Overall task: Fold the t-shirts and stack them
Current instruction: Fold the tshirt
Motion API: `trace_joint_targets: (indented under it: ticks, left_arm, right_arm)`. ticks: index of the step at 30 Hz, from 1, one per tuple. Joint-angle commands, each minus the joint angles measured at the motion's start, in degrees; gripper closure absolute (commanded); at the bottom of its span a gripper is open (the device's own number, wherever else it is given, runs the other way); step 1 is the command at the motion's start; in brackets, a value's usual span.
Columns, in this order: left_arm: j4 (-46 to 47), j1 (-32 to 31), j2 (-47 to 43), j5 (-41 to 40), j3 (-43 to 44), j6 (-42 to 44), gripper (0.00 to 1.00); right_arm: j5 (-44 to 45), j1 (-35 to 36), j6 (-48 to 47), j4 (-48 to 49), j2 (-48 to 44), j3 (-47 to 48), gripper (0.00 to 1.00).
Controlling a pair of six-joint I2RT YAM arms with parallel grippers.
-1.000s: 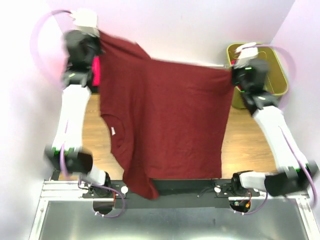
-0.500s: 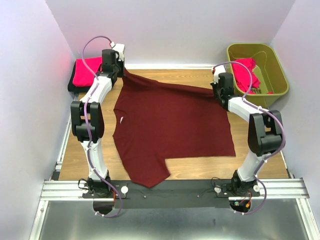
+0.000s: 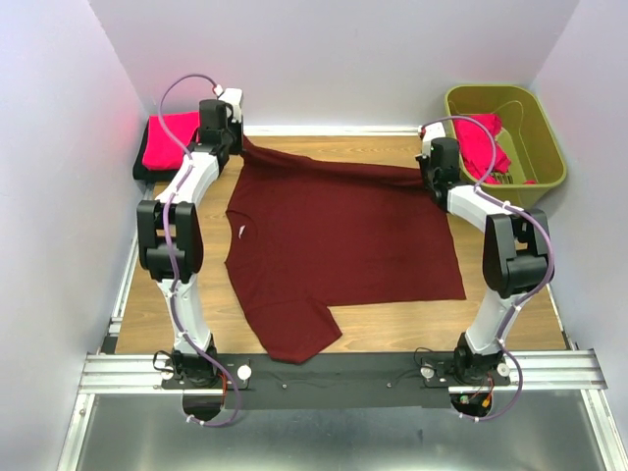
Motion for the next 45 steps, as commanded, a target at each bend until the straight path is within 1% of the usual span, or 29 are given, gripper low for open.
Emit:
trace_joint_targets:
  ticks: [1, 7, 11, 15, 20, 25, 27, 37, 45]
  left_arm:
    - [-1.6, -0.1, -5.5, -0.3, -4.1, -2.8, 1.00]
    - [-3.9, -0.1, -8.4, -2.2, -7.7, -4.3, 1.00]
    - [-5.1, 0.0, -11.9, -2.7, -10.1, -5.7, 1.00]
    - [-7.1, 0.0, -14.3, -2.9, -11.9, -8.9, 1.00]
    - [-8.1, -0.1, -17.6, -2.8, -16.2, -12.2, 1.00]
    - [-11.1, 0.0, -19.0, -2.9, -18.6, -15.5, 1.00]
    - [-11.7, -0.1, -20.1, -2.9, -20.8, -17.1, 1.00]
    - [-12.7, -0.1, -25.3, -2.9, -27.7, -20.7, 1.00]
    - [-12.0, -0.3, -27.7, -0.3, -32.8, -23.2, 1.00]
  right_arm:
    - [3.1, -1.2, -0.6, 2.1, 0.4, 2.0, 0.94]
    - [2.8, -1.4, -1.0, 2.1, 0.2, 2.6, 0.93]
    - [2.9, -1.4, -0.9, 2.0, -0.5, 2.0, 0.92]
    - [3.6, -1.4, -1.1, 2.1, -1.3, 1.3, 0.91]
    - [4.6, -1.4, -1.4, 2.5, -1.8, 0.5, 0.91]
    - [4.9, -1.4, -1.2, 2.7, -1.9, 0.1, 0.91]
    - [4.9, -1.4, -1.4, 2.7, -1.9, -0.3, 0.91]
    - [4.3, -1.4, -1.1, 3.8, -1.8, -3.0, 0.90]
    - [4.7, -1.4, -0.7, 4.7, -1.3, -4.6, 0.89]
